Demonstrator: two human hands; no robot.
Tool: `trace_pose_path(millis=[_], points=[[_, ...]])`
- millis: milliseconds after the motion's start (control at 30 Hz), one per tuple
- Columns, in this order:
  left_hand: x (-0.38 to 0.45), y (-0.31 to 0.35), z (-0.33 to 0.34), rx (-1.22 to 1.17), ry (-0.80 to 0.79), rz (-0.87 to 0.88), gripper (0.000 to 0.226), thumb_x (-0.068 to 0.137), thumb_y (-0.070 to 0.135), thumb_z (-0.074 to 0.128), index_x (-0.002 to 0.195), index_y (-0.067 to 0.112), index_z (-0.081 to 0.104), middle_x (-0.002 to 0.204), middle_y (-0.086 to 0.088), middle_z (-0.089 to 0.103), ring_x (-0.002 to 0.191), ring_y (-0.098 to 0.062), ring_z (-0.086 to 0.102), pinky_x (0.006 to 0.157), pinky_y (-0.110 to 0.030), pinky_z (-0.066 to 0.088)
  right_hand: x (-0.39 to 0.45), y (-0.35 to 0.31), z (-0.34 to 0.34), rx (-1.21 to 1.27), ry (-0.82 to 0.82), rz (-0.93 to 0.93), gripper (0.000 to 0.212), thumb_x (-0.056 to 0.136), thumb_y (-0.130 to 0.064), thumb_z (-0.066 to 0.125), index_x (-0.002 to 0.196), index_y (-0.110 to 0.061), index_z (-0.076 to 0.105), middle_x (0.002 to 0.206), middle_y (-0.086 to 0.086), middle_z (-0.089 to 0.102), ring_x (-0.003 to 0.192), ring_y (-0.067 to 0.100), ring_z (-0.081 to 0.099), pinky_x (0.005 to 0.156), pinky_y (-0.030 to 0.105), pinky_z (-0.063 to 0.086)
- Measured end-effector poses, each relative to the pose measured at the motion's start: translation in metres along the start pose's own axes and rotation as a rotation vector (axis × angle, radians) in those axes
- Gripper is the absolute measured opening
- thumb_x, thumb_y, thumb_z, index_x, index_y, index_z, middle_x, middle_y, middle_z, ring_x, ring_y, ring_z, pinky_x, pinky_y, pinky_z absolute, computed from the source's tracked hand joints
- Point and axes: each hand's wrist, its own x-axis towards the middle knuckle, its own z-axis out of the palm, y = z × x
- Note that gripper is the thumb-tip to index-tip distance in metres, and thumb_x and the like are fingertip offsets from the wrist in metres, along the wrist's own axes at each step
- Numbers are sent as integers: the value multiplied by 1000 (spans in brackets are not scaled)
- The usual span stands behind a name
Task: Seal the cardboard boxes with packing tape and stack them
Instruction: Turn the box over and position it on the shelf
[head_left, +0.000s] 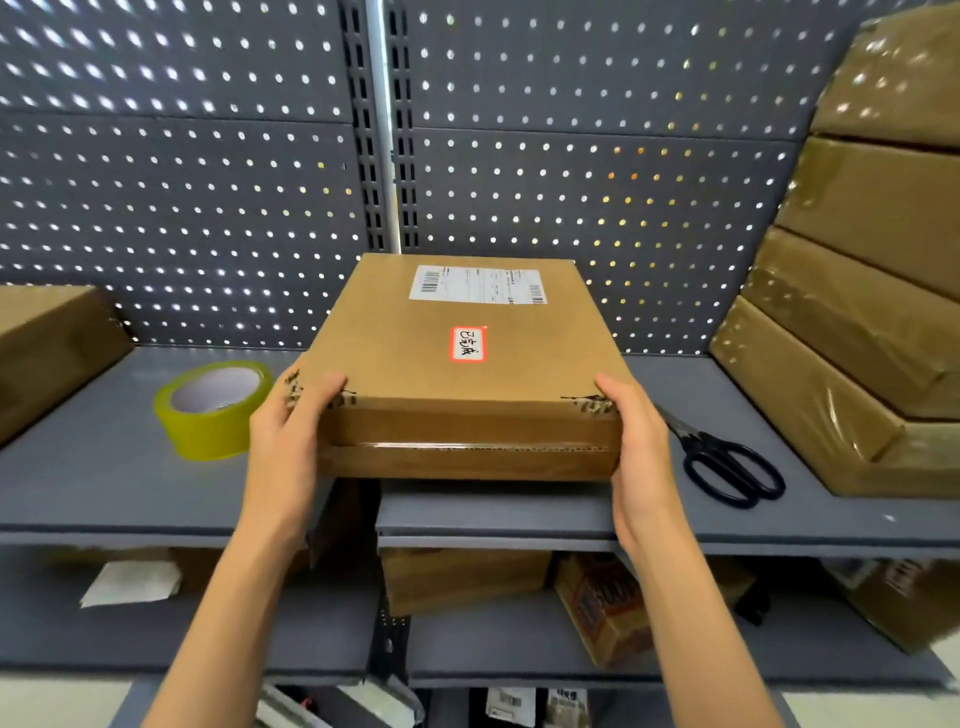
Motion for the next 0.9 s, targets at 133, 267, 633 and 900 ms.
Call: trace_pose_path(millis=[133, 267, 633, 900], points=[[-2, -11, 3, 15, -29, -57, 23, 94, 12, 50, 114, 6, 61, 77, 20, 67, 71, 14, 57, 65, -4, 43, 4, 9, -6, -10, 7, 39, 82, 55, -59, 62, 128, -22, 59, 123, -6, 65, 119, 14, 56, 110, 45, 37], [6, -24, 1, -34, -64, -141, 39, 86, 26, 62, 119, 7, 62, 88, 16, 70, 86, 1, 62, 83, -22, 47, 10, 16, -5, -40, 22, 74, 70, 66, -52, 63, 129, -21, 58, 123, -3, 65, 118, 16, 56, 109, 45, 38], [9, -38, 4, 52, -42, -133, 38, 94, 28, 53, 129, 13, 56, 109, 11, 64, 80, 14, 58, 75, -16, 42, 23, 28, -7, -96, 14, 66, 43, 92, -39, 53, 132, -24, 55, 125, -3, 62, 119, 16, 55, 109, 43, 38], [4, -14, 8, 572, 0, 347, 52, 87, 36, 60, 133, 13, 53, 138, -3, 51, 129, -18, 44, 106, -29, 33, 13, 7, -19, -163, 14, -142, 50, 93, -30, 57, 141, -25, 45, 132, -17, 50, 119, -5, 48, 93, 10, 42]])
